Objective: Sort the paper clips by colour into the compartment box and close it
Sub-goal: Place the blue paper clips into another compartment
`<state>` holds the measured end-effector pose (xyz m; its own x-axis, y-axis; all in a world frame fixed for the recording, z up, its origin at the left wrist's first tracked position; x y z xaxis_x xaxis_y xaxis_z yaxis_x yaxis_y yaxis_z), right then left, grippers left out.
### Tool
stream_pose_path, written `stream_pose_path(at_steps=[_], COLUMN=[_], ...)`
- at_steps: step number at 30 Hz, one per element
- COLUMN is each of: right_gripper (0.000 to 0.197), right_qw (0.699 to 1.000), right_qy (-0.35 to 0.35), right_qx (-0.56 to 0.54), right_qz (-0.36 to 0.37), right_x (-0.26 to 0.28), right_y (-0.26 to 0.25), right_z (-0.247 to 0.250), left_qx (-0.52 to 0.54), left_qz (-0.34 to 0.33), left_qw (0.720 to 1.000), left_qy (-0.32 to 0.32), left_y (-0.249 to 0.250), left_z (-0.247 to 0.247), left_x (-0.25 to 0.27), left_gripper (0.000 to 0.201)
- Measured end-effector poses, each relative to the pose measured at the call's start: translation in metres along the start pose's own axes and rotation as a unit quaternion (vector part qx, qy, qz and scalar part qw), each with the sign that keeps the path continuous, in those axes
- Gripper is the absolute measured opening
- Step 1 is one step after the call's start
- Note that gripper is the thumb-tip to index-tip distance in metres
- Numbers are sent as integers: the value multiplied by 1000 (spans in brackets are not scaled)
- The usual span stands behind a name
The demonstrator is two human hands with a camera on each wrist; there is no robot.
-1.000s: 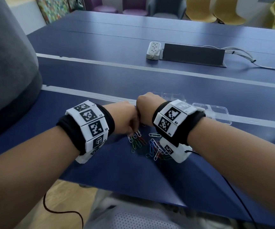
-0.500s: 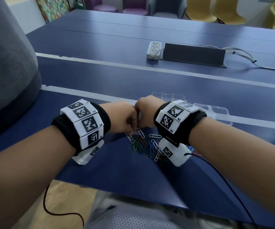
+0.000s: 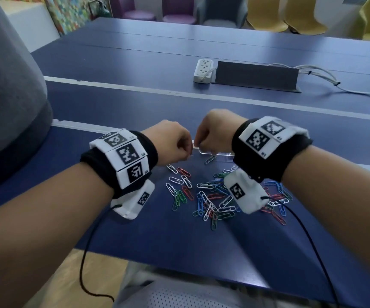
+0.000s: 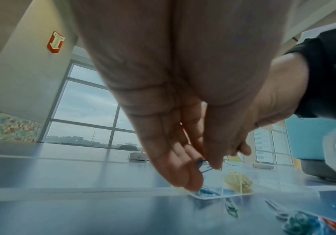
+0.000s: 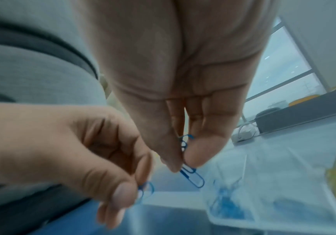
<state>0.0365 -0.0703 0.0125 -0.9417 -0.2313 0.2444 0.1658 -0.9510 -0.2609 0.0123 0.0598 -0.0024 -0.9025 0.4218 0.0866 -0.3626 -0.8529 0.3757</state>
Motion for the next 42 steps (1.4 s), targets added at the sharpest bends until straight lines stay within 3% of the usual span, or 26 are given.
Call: stream_pose_path(at_steps=[8, 14, 20, 27, 34, 42], right_gripper=[18, 33, 33, 32, 38, 37], right_qw=[996, 992, 991, 997, 996, 999], right_qy=[17, 38, 39, 50, -29, 13], right_qx=[-73, -104, -119, -36, 58, 16], right_qz=[-56, -54, -45, -55, -63, -25], right_x=[-8, -8, -7, -2, 3, 16], right_y=[22, 23, 27, 25, 24, 39], right_z=[11, 7, 1, -1, -9, 9], left_qx=[84, 119, 119, 112, 40, -75], left_qz=[75, 106, 90, 67, 26, -15], left_qw=[992, 985, 986, 989, 999, 997], left_qy=[51, 73, 77, 74, 25, -4], left_y=[18, 20, 21, 19, 24, 31], left_z=[-7, -9, -13, -13, -15, -22], left_x=[-35, -40, -35, -32, -26, -25], left_gripper=[16, 25, 28, 34, 42, 51])
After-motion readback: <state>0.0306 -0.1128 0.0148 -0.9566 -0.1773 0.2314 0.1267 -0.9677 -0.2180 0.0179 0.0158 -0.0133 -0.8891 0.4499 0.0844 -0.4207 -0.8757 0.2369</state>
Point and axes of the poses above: each hand's wrist, its own x-axis away from the middle knuckle, its own z-axis out of the back of the hand, y = z × x, the point moved 1 cm from there along -x, towards the middle knuckle, and after that the axes turned 5 degrees about -z, right-handed, at the moved point
